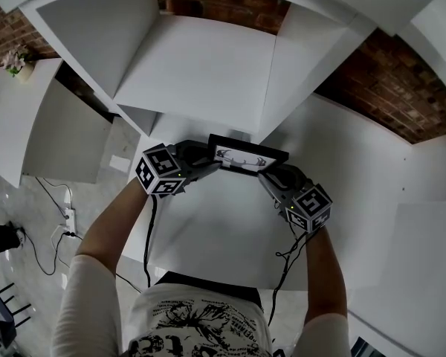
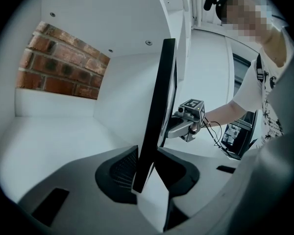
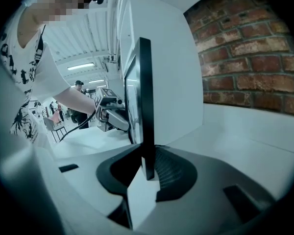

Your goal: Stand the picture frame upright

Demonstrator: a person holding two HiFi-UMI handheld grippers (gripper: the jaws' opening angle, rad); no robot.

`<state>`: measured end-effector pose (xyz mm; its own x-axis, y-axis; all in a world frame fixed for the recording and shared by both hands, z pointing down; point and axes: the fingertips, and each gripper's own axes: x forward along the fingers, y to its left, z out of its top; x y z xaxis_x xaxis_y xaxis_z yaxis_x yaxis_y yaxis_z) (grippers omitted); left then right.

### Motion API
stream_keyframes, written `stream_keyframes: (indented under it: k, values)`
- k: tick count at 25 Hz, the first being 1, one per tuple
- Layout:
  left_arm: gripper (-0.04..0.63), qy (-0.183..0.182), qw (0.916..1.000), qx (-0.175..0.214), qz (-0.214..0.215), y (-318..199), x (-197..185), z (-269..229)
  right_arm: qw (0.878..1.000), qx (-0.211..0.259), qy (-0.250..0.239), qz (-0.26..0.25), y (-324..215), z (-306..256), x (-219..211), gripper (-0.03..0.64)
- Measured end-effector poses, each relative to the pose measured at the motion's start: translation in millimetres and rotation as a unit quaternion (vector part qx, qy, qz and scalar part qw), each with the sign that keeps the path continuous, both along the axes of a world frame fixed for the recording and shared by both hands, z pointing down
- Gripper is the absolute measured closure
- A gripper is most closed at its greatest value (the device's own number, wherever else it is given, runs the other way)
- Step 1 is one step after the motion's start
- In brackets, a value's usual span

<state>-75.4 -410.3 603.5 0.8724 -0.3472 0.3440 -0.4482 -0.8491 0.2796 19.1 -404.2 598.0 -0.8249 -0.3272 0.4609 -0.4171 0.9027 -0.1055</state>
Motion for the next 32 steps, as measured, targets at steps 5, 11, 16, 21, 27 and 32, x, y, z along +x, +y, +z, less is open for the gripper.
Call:
stream_keyframes:
  k: [5, 11, 16, 21, 27, 32]
  values:
    - [0.474, 0.006, 0.9999, -0.008, -0.006, -2, -2, 0, 1.000, -0.011, -0.004, 0.007, -1, -1, -1, 0.528]
    - [0.469, -0.002, 0.9998, -0.014, -0.016, -2, -1, 0, 0.999, -0.027, -0.007, 0.021, -1, 0, 0, 0.522]
    - [0.446, -0.002, 0.9983, -0.035, -0.046, -7, -5, 2, 0.999, -0.028, 0.001, 0.035, -3, 0, 0, 0.520]
    - [0.440, -0.003, 0.9969, -0.049, -0.062, -7, -6, 2, 0.996, -0.040, 0.015, 0.074, -10, 3, 5, 0.483]
    - [0.434, 0.008, 0.9946, -0.062, -0.084, -5, -13, -2, 0.995, -0.044, 0.011, 0.089, -5, -1, 9, 0.416]
    - [0.431, 0.031, 0.9917, -0.071, -0.102, 0, -20, -11, 0.994, -0.035, 0.007, 0.104, -4, -10, 12, 0.416]
